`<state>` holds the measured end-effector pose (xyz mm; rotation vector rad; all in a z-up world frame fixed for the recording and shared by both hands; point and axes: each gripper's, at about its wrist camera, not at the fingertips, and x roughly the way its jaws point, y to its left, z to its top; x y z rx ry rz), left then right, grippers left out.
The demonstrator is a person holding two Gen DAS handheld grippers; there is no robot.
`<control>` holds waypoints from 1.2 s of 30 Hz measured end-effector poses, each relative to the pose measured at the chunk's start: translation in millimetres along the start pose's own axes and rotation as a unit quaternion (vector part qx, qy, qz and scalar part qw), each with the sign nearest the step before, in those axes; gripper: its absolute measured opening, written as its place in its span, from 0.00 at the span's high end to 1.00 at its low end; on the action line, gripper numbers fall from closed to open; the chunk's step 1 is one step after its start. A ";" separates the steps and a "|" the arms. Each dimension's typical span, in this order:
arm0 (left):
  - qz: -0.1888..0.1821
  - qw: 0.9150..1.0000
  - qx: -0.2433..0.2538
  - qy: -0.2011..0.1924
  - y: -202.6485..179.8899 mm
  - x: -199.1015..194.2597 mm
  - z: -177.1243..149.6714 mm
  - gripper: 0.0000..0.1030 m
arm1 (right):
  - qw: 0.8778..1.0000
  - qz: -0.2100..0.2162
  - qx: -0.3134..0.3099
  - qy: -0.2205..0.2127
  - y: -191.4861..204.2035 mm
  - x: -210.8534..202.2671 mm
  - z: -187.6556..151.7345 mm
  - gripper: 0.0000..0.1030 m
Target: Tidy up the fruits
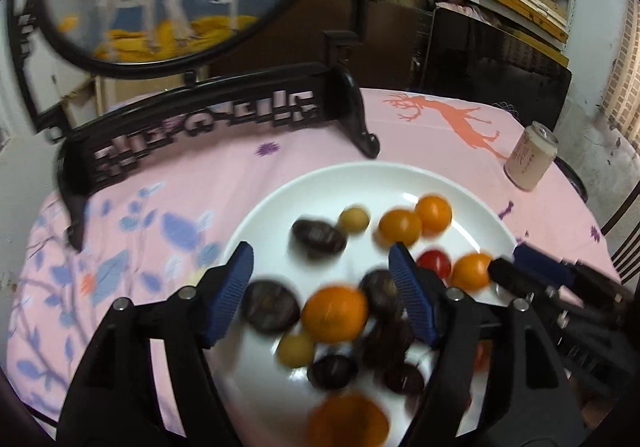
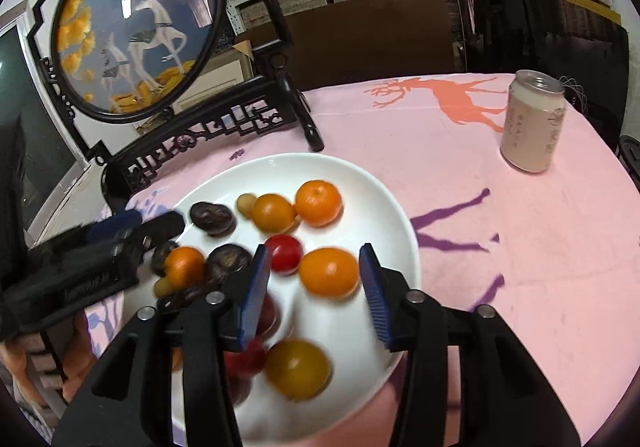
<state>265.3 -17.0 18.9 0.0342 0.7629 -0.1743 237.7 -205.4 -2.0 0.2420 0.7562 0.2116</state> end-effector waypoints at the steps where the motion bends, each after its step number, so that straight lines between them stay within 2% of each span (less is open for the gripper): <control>1: 0.008 1.000 0.001 -0.003 0.6 -7.3 -7.5 0.25 | 1.000 -0.002 -0.005 -0.001 4.8 -4.0 -2.5 0.54; 4: 0.044 0.999 0.023 0.000 -2.2 -24.4 -27.3 0.22 | 1.000 -0.004 -0.022 0.000 22.5 -21.5 -13.5 0.54; 7: 0.052 0.998 0.024 -0.006 0.1 -45.3 -54.5 0.15 | 0.999 -0.004 -0.032 -0.006 32.8 -42.2 -30.9 0.45; 13: 0.080 0.996 0.028 -0.004 1.0 -72.9 -115.7 0.11 | 0.998 -0.034 -0.052 -0.033 37.8 -84.5 -78.4 0.40; 16: 0.104 0.994 0.036 0.000 -3.1 -82.4 -135.3 0.04 | 0.996 -0.049 -0.064 -0.045 40.3 -98.6 -98.9 0.38; 18: 0.101 0.994 0.037 -0.003 -5.3 -88.4 -141.9 0.04 | 0.993 -0.068 -0.073 -0.056 42.3 -106.5 -112.3 0.30; 19: 0.099 0.994 0.040 -0.006 -6.5 -90.3 -142.8 0.04 | 0.992 -0.080 -0.078 -0.061 43.4 -109.9 -117.6 0.20; 20: 0.100 0.994 0.045 -0.014 -8.6 -93.9 -143.2 0.02 | 0.991 -0.087 -0.080 -0.065 44.2 -112.6 -120.1 0.07; 21: 0.103 0.993 0.050 -0.020 -10.6 -96.7 -143.9 0.02 | 0.989 -0.099 -0.083 -0.074 46.2 -116.5 -122.9 0.02; 23: 0.108 0.992 0.056 -0.027 -13.4 -98.8 -142.6 0.02 | 0.984 -0.115 -0.090 -0.103 50.1 -125.3 -123.3 0.01; 26: 0.099 0.993 0.060 -0.016 -16.3 -97.2 -142.4 0.02 | 0.978 -0.142 -0.098 -0.116 52.1 -128.2 -122.1 0.01; 32: 0.087 0.993 0.078 -0.014 -25.5 -100.3 -144.0 0.02 | 0.982 -0.147 -0.096 -0.076 49.6 -115.0 -122.7 0.01; 36: 0.073 0.995 0.063 -0.010 -21.3 -104.2 -146.8 0.02 | 0.986 -0.129 -0.087 -0.056 46.5 -111.6 -122.8 0.01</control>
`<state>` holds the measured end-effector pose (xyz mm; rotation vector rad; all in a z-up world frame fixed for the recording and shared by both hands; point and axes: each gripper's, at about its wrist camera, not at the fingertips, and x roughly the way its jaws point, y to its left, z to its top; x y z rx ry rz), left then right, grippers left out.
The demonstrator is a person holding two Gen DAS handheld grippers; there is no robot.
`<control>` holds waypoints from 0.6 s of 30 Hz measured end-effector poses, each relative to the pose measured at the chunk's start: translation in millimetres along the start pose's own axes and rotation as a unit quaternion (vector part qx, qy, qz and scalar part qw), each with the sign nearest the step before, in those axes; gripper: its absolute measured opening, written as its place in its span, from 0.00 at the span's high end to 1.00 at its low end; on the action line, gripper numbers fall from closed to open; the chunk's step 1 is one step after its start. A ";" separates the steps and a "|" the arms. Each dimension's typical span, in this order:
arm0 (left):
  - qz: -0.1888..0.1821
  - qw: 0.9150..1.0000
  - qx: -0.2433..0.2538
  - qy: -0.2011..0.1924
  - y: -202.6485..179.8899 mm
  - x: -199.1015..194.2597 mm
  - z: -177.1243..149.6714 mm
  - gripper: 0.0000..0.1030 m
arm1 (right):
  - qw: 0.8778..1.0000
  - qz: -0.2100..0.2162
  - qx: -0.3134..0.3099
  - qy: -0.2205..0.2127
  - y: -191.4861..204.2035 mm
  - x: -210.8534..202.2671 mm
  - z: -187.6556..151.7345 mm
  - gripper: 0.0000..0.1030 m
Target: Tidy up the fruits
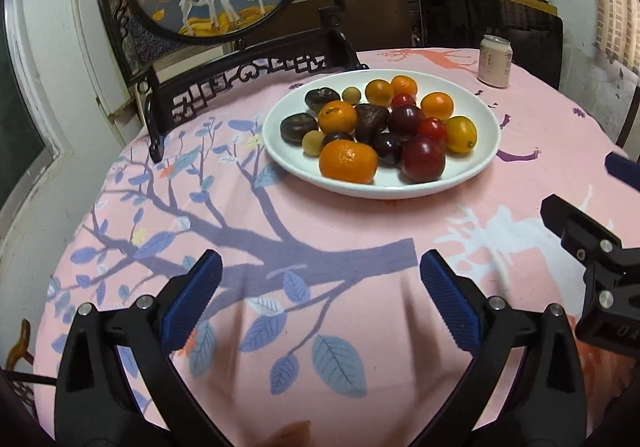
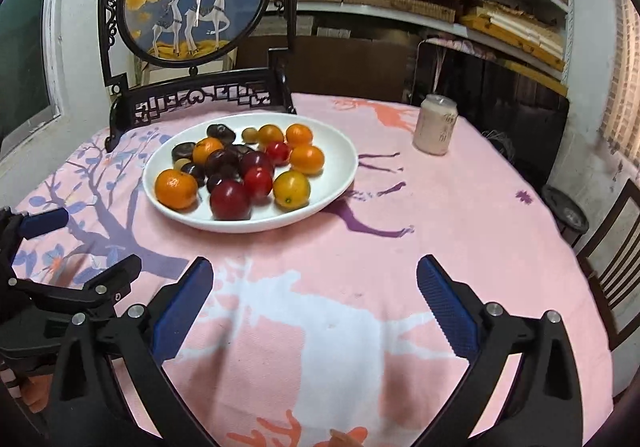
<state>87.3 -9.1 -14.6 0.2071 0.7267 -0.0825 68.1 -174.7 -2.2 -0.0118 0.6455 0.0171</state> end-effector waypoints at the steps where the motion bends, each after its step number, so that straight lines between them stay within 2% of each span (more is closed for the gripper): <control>1: 0.000 1.000 -0.005 0.003 1.8 -0.5 -2.1 0.02 | 1.000 0.008 0.005 0.004 -0.8 0.4 -0.7 0.01; 6: -0.005 1.000 -0.007 0.004 2.2 -5.4 -7.4 0.02 | 0.995 0.072 0.043 0.054 -5.0 9.9 -7.8 0.01; 9: 0.012 1.000 0.006 -0.009 -1.8 -9.0 -6.2 0.02 | 0.996 0.060 0.038 0.053 -1.8 7.8 -7.0 0.01; 18: 0.003 1.000 -0.013 -0.019 4.4 -15.8 -2.9 0.02 | 0.997 0.053 0.037 0.040 -0.8 3.2 -6.4 0.01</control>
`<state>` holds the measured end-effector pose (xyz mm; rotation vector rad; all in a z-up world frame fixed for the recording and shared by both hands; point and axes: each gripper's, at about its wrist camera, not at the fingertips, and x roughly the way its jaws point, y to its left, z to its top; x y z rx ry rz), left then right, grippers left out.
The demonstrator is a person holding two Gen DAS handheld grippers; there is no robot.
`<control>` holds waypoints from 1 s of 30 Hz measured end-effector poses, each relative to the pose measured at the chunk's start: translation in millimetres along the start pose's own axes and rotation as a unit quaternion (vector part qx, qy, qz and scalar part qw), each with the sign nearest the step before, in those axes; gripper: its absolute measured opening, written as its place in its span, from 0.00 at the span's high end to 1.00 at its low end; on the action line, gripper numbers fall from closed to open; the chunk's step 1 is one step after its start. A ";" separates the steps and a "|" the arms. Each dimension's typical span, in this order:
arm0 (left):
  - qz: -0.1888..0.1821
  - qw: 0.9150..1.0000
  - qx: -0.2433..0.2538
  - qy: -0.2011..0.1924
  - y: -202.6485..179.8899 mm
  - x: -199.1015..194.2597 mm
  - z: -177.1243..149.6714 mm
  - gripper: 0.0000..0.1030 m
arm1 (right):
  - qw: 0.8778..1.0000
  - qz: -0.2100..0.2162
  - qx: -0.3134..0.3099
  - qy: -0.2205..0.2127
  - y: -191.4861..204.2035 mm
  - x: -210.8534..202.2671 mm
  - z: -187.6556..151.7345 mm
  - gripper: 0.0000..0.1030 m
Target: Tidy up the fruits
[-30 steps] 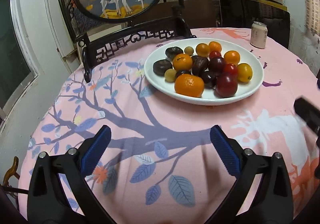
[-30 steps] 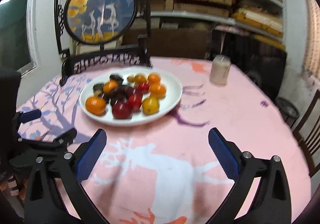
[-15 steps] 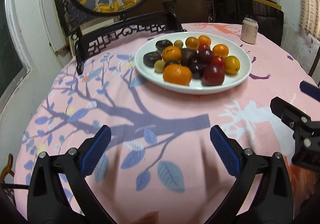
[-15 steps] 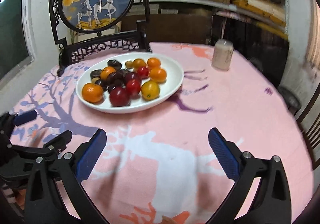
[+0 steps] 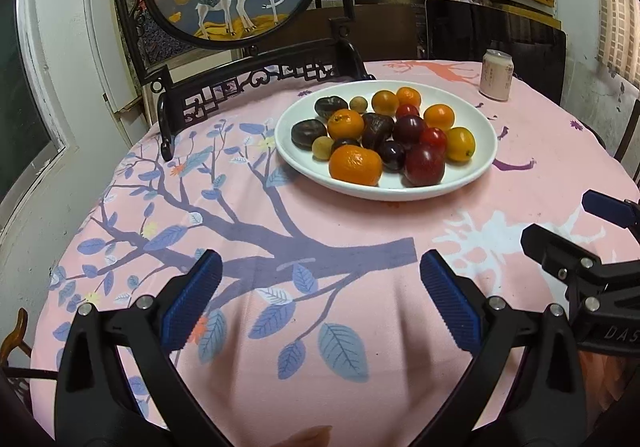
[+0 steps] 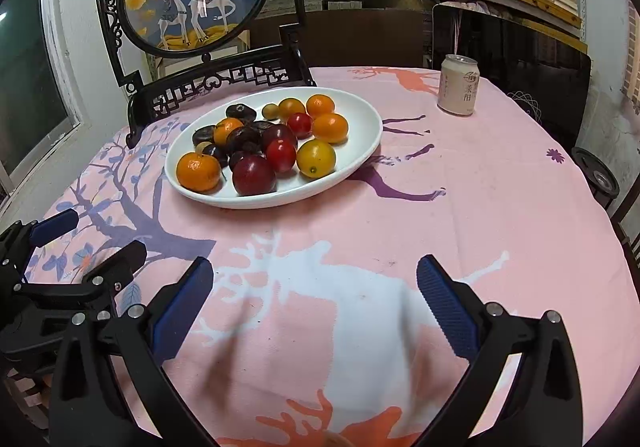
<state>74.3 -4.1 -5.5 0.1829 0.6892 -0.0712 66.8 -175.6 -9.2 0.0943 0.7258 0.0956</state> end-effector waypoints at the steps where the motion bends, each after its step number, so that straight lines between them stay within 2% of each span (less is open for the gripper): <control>1: -0.001 1.000 0.000 0.000 0.2 0.1 0.0 0.02 | 1.000 0.001 0.000 -0.001 0.1 -0.7 0.0 0.01; 30: -0.006 1.000 -0.001 0.004 0.2 1.2 -0.2 0.02 | 1.000 0.007 0.004 -0.002 0.0 -2.6 0.3 0.01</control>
